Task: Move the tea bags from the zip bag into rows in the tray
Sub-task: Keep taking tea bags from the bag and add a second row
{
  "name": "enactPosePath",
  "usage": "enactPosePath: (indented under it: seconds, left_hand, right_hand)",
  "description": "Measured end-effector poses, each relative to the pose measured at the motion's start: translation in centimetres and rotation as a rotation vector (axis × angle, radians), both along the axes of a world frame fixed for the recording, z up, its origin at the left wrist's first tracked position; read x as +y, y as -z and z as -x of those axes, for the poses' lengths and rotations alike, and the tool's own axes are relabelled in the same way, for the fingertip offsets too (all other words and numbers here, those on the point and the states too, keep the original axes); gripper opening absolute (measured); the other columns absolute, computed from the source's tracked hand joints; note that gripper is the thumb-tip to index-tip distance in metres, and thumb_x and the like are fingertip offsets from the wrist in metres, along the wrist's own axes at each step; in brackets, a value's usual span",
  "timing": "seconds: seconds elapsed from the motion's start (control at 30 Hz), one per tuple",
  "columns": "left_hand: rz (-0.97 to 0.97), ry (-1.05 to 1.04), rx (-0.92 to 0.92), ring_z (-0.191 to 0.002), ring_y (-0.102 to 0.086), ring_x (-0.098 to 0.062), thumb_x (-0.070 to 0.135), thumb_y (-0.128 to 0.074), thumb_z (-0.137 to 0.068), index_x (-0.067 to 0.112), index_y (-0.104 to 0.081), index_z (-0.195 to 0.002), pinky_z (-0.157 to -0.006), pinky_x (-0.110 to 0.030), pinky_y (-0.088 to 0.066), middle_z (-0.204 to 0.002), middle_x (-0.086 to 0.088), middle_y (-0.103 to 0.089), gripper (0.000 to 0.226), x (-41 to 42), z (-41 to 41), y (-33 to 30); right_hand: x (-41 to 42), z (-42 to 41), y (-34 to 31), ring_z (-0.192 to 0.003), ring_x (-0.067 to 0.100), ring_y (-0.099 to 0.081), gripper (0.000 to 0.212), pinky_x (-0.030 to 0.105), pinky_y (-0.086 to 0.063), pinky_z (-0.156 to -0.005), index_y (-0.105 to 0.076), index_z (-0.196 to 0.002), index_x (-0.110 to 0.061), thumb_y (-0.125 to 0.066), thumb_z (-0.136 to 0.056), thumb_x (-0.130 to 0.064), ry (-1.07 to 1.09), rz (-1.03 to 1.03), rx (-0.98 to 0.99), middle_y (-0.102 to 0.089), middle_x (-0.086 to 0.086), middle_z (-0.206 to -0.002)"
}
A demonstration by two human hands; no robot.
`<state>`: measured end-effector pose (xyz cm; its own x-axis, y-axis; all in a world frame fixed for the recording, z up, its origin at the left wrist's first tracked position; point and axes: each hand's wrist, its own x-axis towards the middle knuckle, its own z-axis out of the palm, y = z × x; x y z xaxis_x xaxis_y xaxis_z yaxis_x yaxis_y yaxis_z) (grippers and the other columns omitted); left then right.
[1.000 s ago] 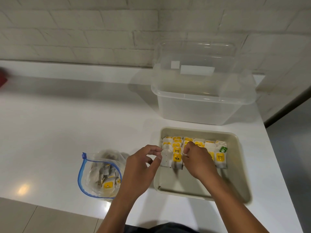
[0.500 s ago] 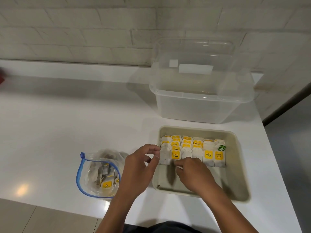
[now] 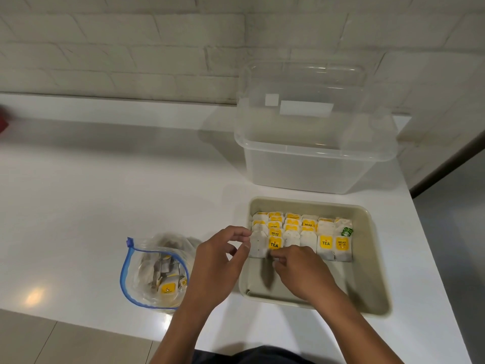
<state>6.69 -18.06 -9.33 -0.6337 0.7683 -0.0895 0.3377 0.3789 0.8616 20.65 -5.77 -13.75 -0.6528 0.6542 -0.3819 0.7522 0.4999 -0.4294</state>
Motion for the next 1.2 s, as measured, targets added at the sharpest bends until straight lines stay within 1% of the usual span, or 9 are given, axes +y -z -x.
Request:
enactPosePath:
  seconds: [0.2,0.4,0.5,0.67,0.77,0.9,1.03,1.13,1.2]
  left_hand:
    - [0.006,0.002,0.008,-0.076,-0.064,-0.005,0.021,-0.068,-0.093,0.036,-0.069,-0.101,-0.063,-0.011,-0.043,-0.096,0.025,-0.069,0.017,-0.1,-0.1,-0.1]
    - [-0.015,0.006,0.025,-0.078,-0.063,-0.006,0.023,-0.069,-0.092,0.036,-0.069,-0.101,-0.063,-0.01,-0.042,-0.097,0.025,-0.069,0.016,-0.1,-0.3,-0.4]
    - [-0.031,0.015,0.035,-0.078,-0.063,-0.007,0.022,-0.069,-0.092,0.035,-0.069,-0.102,-0.064,-0.009,-0.041,-0.098,0.024,-0.069,0.016,-0.3,-0.4,-0.6]
    - [-0.063,0.01,0.063,-0.079,-0.063,-0.006,0.022,-0.069,-0.093,0.035,-0.069,-0.102,-0.066,-0.007,-0.042,-0.098,0.026,-0.068,0.016,-1.2,-0.4,-1.6]
    - [-0.062,-0.017,0.068,-0.081,-0.064,-0.005,0.023,-0.068,-0.093,0.036,-0.069,-0.102,-0.068,-0.007,-0.042,-0.098,0.026,-0.068,0.016,-2.3,-0.1,-2.4]
    - [-0.037,-0.059,0.105,-0.086,-0.063,0.0,0.027,-0.067,-0.093,0.042,-0.066,-0.101,-0.07,-0.007,-0.044,-0.1,0.031,-0.066,0.017,-4.0,1.1,-3.3]
    - [-0.037,-0.102,0.118,-0.082,-0.066,-0.001,0.025,-0.067,-0.093,0.035,-0.069,-0.104,-0.069,-0.006,-0.044,-0.096,0.026,-0.069,0.015,-6.4,2.9,-4.3]
    - [0.028,-0.144,0.087,-0.083,-0.066,0.003,0.021,-0.067,-0.093,0.033,-0.069,-0.104,-0.072,-0.008,-0.047,-0.095,0.025,-0.07,0.016,-8.8,4.6,-4.0]
    - [0.108,-0.197,0.087,-0.078,-0.066,0.005,0.021,-0.068,-0.091,0.033,-0.068,-0.1,-0.071,-0.01,-0.049,-0.094,0.026,-0.07,0.015,-10.7,5.8,-3.3]
  right_hand:
    - [0.1,-0.3,-0.4,-0.105,0.019,-0.062,0.029,0.031,-0.053,-0.076,-0.067,-0.117,-0.045,-0.046,-0.099,-0.038,0.033,-0.018,0.0,-0.071,-0.009,-0.108]
    - [0.4,-0.4,-1.5,-0.112,0.013,-0.062,0.028,0.033,-0.054,-0.086,-0.069,-0.116,-0.04,-0.049,-0.097,-0.036,0.084,-0.053,0.037,-0.07,-0.015,-0.117]
    - [0.1,-0.4,-2.3,-0.108,0.014,-0.063,0.025,0.032,-0.054,-0.083,-0.071,-0.11,-0.039,-0.05,-0.096,-0.036,0.096,-0.065,0.053,-0.071,-0.015,-0.112]
    - [-1.1,1.0,-5.3,-0.096,0.014,-0.066,0.02,0.034,-0.055,-0.079,-0.072,-0.104,-0.034,-0.054,-0.095,-0.036,0.137,-0.107,0.232,-0.073,-0.016,-0.1]
    - [-2.2,2.7,-7.6,-0.087,0.011,-0.065,0.017,0.033,-0.053,-0.077,-0.071,-0.101,-0.034,-0.055,-0.096,-0.035,0.118,-0.089,0.312,-0.072,-0.018,-0.097]
    - [-4.2,4.8,-9.5,-0.08,0.007,-0.063,0.014,0.031,-0.052,-0.075,-0.07,-0.099,-0.036,-0.056,-0.095,-0.036,0.07,-0.045,0.36,-0.07,-0.019,-0.095]
    - [-6.8,6.9,-10.4,-0.074,0.006,-0.062,0.013,0.029,-0.052,-0.075,-0.07,-0.1,-0.035,-0.058,-0.094,-0.035,0.016,0.025,0.401,-0.071,-0.02,-0.095]
    - [-8.9,8.4,-10.0,-0.071,0.004,-0.06,0.012,0.026,-0.051,-0.076,-0.072,-0.094,-0.032,-0.06,-0.094,-0.03,0.009,0.093,0.409,-0.071,-0.017,-0.091]
    - [-10.4,9.4,-9.2,-0.072,0.004,-0.061,0.012,0.025,-0.051,-0.078,-0.072,-0.093,-0.031,-0.06,-0.094,-0.028,0.0,0.131,0.389,-0.071,-0.015,-0.089]
